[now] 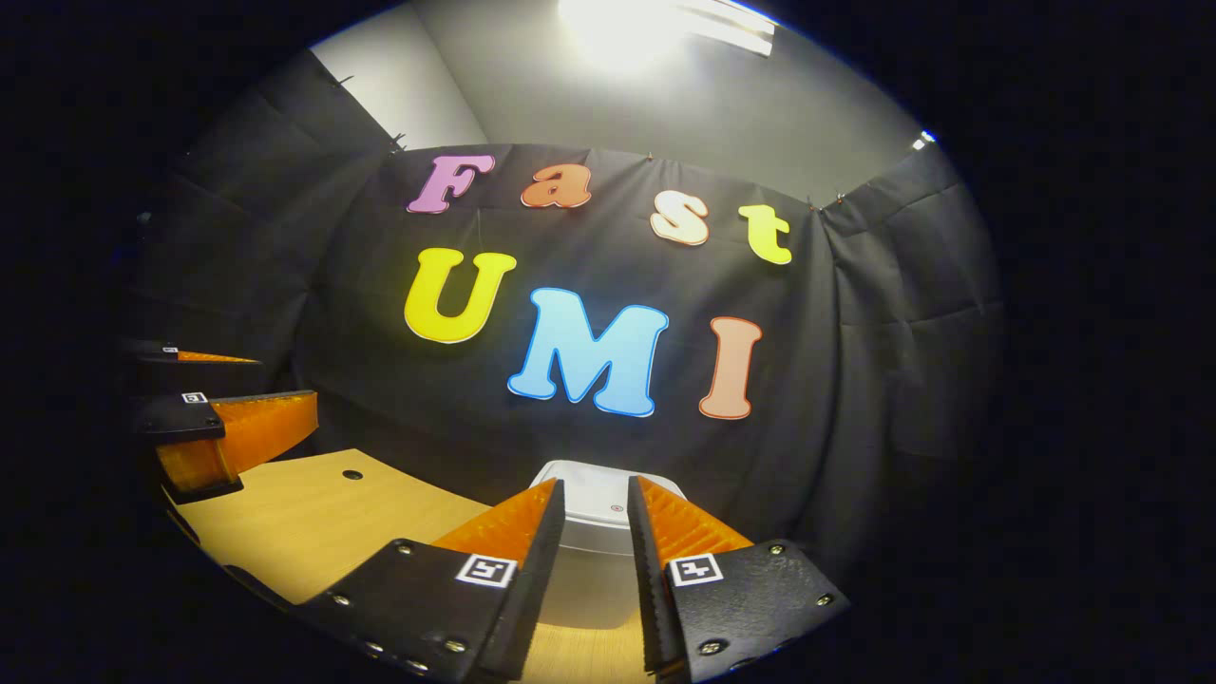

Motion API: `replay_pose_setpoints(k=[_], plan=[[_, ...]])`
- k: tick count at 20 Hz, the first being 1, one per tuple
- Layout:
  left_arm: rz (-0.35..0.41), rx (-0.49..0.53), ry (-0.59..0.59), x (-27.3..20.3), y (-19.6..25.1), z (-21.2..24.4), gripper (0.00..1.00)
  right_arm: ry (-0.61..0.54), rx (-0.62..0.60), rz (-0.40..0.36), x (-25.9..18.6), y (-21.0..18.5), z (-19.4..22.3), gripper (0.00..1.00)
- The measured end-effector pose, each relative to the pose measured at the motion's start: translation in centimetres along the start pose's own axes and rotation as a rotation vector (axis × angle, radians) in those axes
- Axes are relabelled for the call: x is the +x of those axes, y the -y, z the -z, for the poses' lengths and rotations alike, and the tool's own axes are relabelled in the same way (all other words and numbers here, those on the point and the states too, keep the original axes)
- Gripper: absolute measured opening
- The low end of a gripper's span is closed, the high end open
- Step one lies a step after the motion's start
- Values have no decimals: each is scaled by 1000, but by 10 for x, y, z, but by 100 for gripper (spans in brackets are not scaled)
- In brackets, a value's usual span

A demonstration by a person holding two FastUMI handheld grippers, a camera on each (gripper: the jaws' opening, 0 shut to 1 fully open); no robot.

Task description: Press the lid of the desktop garbage bin to open it, pick up the crumpled paper on the desktop and throw it into the bin, then pick up the pop can on the desktop and drop it into the bin, and finally close the garbage bin lid.

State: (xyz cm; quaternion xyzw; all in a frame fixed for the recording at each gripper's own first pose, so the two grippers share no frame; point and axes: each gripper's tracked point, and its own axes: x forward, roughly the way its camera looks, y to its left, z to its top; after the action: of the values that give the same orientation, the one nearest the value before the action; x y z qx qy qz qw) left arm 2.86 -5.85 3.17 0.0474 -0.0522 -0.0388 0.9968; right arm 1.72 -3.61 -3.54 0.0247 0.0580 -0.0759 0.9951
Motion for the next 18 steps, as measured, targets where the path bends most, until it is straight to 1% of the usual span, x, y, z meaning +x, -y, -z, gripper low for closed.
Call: replay_pose_setpoints(k=[2, 3, 4, 5, 6, 7, 8, 9, 14, 16, 18], plan=[[-6, 2, -9, 2, -3, 3, 96, -1, 10, 3, 4, -1, 2, 35], [-10, 3, -14, 3, -5, 5, 96, -2, 7, -10, 6, -4, 3, 35], [-12, 6, -19, 5, -7, 5, 96, -7, 0, 33, 10, 8, 8, 23], [-16, 10, -23, 6, -8, 5, 96, -2, 8, 30, 10, 4, 7, 27], [-20, 14, -23, 7, -9, 7, 96, -2, 16, 26, 12, 2, 8, 7], [-22, 16, -26, 8, -10, 8, 96, -9, 15, 36, 19, 3, 12, 7], [-21, 16, -29, 8, -9, 8, 96, -6, 18, 26, 15, 1, 11, 2], [-22, 16, -30, 8, -10, 8, 96, -13, 22, 14, 21, -1, 14, 0], [-26, 21, -36, 16, -11, 10, 96, -59, 65, -66, 30, -13, 29, 0], [-27, 21, -38, 19, -12, 12, 96, -72, 98, -75, 37, -13, 35, 1], [-29, 21, -45, 23, -14, 15, 96, -86, 102, -77, 49, -10, 39, 0]])
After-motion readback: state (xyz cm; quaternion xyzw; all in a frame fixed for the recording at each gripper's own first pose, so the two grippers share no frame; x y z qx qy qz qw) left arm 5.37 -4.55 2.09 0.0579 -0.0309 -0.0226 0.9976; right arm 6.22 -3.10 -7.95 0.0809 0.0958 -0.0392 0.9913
